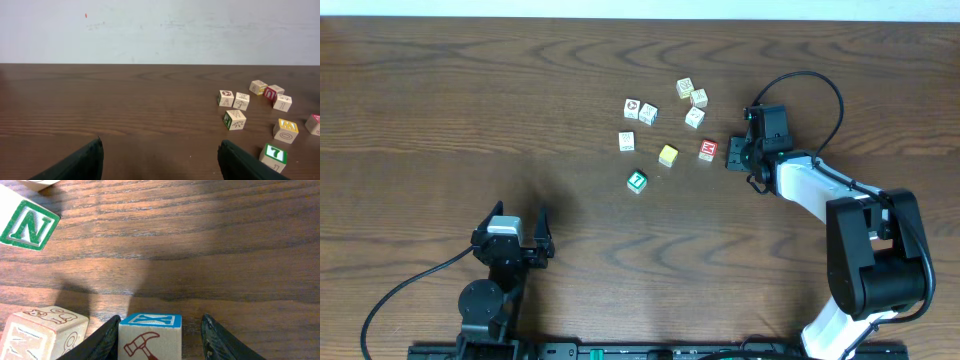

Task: Lift 4 blocks
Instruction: 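Close right gripper on the blue-X hammer block and lift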

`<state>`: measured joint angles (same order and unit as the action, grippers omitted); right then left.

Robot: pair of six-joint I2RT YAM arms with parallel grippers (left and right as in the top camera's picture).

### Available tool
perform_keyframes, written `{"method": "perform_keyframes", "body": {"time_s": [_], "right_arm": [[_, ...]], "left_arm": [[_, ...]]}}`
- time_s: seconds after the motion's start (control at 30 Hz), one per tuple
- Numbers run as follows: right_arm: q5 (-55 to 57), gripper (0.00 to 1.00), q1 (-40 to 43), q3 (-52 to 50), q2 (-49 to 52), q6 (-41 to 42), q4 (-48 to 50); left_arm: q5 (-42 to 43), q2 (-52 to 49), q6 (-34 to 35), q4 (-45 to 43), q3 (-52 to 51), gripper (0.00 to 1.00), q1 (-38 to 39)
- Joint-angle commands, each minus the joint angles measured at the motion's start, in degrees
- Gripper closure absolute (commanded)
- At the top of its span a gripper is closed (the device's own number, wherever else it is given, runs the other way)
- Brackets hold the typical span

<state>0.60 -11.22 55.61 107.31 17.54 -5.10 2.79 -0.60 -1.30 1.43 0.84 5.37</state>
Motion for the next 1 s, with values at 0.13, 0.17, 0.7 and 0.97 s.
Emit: {"method": "perform_keyframes", "body": {"time_s": [0.13,0.17,0.7,0.97], "right_arm": [[-1.68,0.55,-2.49,0.74,0.74,-3.63,0.09],[-1.68,0.55,-2.84,0.74,0.74,-4.15,0.09],[0.87,0.57,-3.82,0.74,0.74,-4.94,1.07],[1.09,0.72,-3.82,0.74,0.74,-4.94,1.7]], "left_arm": [[-0.87,0.22,0.31,2.6,-0.61,0.27,0.11],[-0.87,0.22,0.31,2.6,-0.61,0.27,0.11],[-0.9,0.22,0.31,2.6,-0.61,0.27,0.11],[-0.9,0.22,0.31,2.6,-0.61,0.27,0.11]]}}
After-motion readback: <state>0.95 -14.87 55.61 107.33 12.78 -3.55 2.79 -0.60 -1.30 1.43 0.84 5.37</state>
